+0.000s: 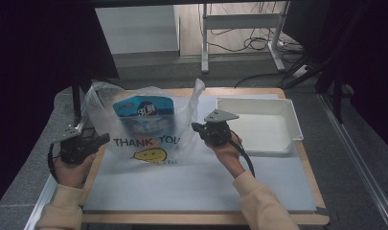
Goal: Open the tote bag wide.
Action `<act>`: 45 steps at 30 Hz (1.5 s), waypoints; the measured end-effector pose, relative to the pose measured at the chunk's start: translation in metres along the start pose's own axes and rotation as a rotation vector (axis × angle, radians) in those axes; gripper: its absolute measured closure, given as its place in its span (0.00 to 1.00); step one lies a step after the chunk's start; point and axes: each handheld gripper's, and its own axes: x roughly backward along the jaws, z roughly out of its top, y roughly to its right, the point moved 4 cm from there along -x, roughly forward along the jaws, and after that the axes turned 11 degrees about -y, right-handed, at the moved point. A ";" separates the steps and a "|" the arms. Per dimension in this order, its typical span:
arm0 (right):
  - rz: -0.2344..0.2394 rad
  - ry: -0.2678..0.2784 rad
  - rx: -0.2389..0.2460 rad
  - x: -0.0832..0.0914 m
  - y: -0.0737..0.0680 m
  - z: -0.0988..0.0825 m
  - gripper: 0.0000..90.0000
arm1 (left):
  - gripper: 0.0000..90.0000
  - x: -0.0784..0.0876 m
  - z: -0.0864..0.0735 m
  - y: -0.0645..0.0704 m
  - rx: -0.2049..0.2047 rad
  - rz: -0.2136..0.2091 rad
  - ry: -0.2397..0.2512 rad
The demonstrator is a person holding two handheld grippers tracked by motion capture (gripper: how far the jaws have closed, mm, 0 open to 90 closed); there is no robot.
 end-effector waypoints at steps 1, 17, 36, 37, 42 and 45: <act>0.001 -0.003 -0.002 -0.001 0.000 -0.001 0.98 | 1.00 -0.001 -0.001 0.000 0.001 0.001 -0.003; -0.006 -0.069 0.003 -0.018 -0.008 -0.019 0.98 | 1.00 -0.017 -0.022 -0.005 0.025 0.001 -0.047; 0.015 -0.160 -0.026 -0.044 -0.015 -0.042 0.98 | 1.00 -0.042 -0.043 -0.009 0.057 0.005 -0.118; 0.017 -0.166 -0.027 -0.045 -0.015 -0.044 0.98 | 1.00 -0.043 -0.044 -0.009 0.051 0.005 -0.121; 0.025 -0.192 -0.029 -0.051 -0.018 -0.049 0.98 | 1.00 -0.048 -0.049 -0.009 0.043 0.009 -0.144; 0.027 -0.198 -0.028 -0.053 -0.020 -0.052 0.98 | 1.00 -0.051 -0.053 -0.008 0.044 0.008 -0.158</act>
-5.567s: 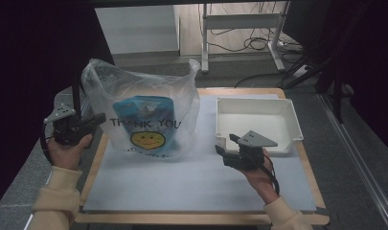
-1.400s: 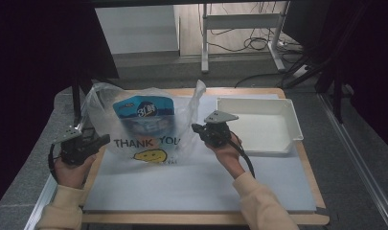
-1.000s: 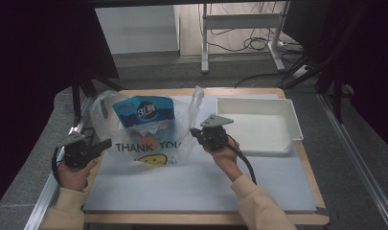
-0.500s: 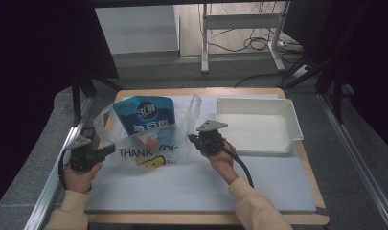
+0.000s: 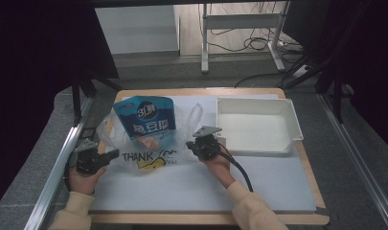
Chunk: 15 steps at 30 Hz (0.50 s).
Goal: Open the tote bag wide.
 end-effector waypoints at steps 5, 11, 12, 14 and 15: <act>0.003 -0.030 -0.005 -0.006 0.000 -0.007 0.98 | 1.00 -0.004 -0.005 -0.001 0.000 0.003 -0.022; 0.004 -0.066 0.003 -0.011 0.000 -0.012 0.98 | 1.00 -0.011 -0.010 -0.002 -0.006 0.013 -0.053; 0.004 -0.071 0.005 -0.011 0.000 -0.013 0.98 | 1.00 -0.013 -0.011 -0.002 -0.002 0.009 -0.059; 0.006 -0.082 0.000 -0.013 0.000 -0.015 0.98 | 1.00 -0.016 -0.013 -0.002 -0.006 0.013 -0.074; 0.006 -0.090 0.004 -0.014 0.000 -0.016 0.98 | 1.00 -0.016 -0.013 -0.002 -0.006 0.013 -0.074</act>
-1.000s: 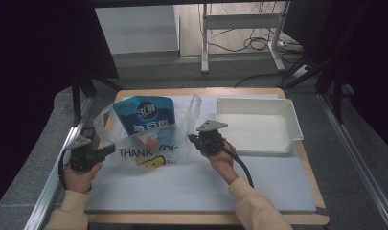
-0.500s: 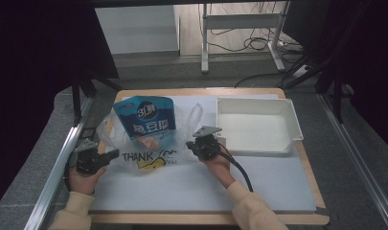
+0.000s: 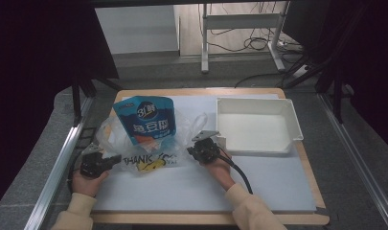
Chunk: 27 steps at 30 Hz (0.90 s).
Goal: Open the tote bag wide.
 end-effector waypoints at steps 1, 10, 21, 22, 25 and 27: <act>0.003 -0.005 -0.005 -0.001 0.000 -0.001 0.98 | 1.00 -0.003 -0.001 0.000 -0.004 0.005 -0.012; 0.005 -0.025 -0.001 -0.005 -0.002 -0.006 0.98 | 1.00 -0.010 -0.005 -0.002 0.002 0.010 -0.041; 0.012 -0.023 -0.022 -0.006 0.001 -0.015 0.98 | 1.00 -0.011 -0.008 -0.004 0.010 0.012 -0.054; 0.012 -0.022 -0.022 -0.006 0.001 -0.015 0.98 | 1.00 -0.012 -0.009 -0.004 0.010 0.013 -0.055; 0.011 -0.022 -0.021 -0.005 0.001 -0.016 0.98 | 1.00 -0.012 -0.009 -0.004 0.009 0.012 -0.056; 0.010 -0.019 -0.020 -0.005 0.001 -0.016 0.98 | 1.00 -0.012 -0.009 -0.004 0.012 0.012 -0.057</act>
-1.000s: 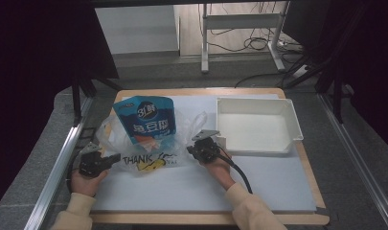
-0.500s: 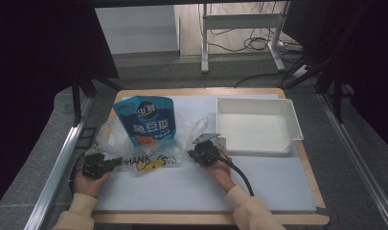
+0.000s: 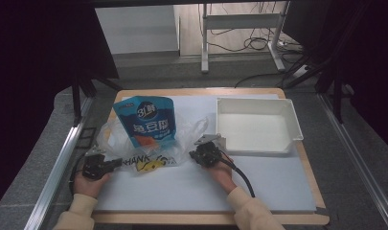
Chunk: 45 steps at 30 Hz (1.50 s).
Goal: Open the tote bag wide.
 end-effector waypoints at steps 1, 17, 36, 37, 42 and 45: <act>0.000 0.001 0.000 0.000 0.000 0.000 0.98 | 1.00 0.000 0.000 0.000 0.001 0.000 0.000; 0.000 0.028 -0.013 0.006 -0.003 0.001 0.83 | 1.00 0.001 -0.001 0.001 0.003 -0.006 0.006; 0.030 0.304 -0.010 0.111 -0.029 0.033 0.84 | 1.00 0.005 -0.001 0.003 0.005 -0.014 0.024; 0.031 0.304 -0.001 0.112 -0.031 0.037 0.87 | 1.00 0.005 -0.001 0.003 0.005 -0.014 0.023; 0.002 0.239 0.043 0.095 -0.040 0.070 0.96 | 1.00 0.007 0.000 0.005 0.001 -0.015 0.031; -0.024 0.173 0.042 0.070 -0.035 0.083 0.97 | 1.00 0.007 0.000 0.005 0.000 -0.017 0.034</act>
